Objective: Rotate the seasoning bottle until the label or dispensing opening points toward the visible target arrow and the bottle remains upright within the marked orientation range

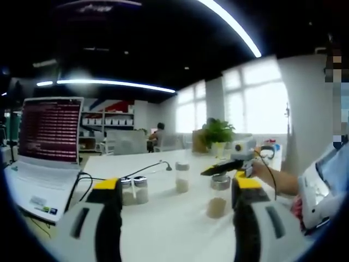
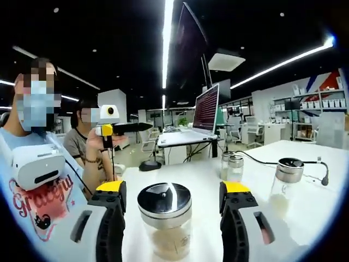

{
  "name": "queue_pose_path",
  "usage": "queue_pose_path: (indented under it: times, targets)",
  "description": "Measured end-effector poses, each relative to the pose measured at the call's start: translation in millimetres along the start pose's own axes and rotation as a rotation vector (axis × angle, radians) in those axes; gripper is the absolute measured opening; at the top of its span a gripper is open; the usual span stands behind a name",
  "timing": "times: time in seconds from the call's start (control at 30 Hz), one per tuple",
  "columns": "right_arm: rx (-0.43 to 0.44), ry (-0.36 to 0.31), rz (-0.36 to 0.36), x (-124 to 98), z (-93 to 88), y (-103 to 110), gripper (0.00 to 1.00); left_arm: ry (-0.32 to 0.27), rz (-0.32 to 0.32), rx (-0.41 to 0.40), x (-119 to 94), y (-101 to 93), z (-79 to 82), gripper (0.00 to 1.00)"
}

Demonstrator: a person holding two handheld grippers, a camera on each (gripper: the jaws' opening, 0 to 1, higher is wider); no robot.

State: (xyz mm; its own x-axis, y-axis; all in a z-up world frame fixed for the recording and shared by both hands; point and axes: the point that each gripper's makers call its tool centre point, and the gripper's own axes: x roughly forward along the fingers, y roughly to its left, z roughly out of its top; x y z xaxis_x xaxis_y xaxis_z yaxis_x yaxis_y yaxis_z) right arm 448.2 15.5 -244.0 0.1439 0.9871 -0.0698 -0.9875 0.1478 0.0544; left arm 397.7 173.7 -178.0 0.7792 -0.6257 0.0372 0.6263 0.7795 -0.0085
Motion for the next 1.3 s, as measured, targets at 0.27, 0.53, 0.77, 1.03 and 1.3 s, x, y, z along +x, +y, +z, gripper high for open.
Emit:
queue_pose_path:
  times: [0.27, 0.53, 0.77, 1.03, 1.3]
  targets:
    - [0.005, 0.000, 0.031, 6.0, -1.8, 7.7, 0.67, 0.002, -0.013, -0.002, -1.1, -5.1, -0.9, 0.87]
    - [-0.061, 0.048, 0.047, 6.5, -13.1, 6.7, 0.43, 0.006, -0.018, 0.001, 3.9, -4.5, -1.9, 0.87]
    - [-0.061, 0.013, 0.058, 3.4, -8.0, 12.4, 0.42, 0.025, -0.014, 0.001, 2.0, -3.5, -7.1, 0.87]
    - [-0.049, 0.016, 0.044, 2.9, -8.4, 10.1, 0.41, -0.006, -0.015, 0.009, -2.7, -2.3, 2.5, 0.87]
    - [-0.049, 0.041, 0.005, 4.8, -10.6, 7.2, 0.41, 0.005, -0.019, 0.011, -1.3, -2.6, -0.3, 0.87]
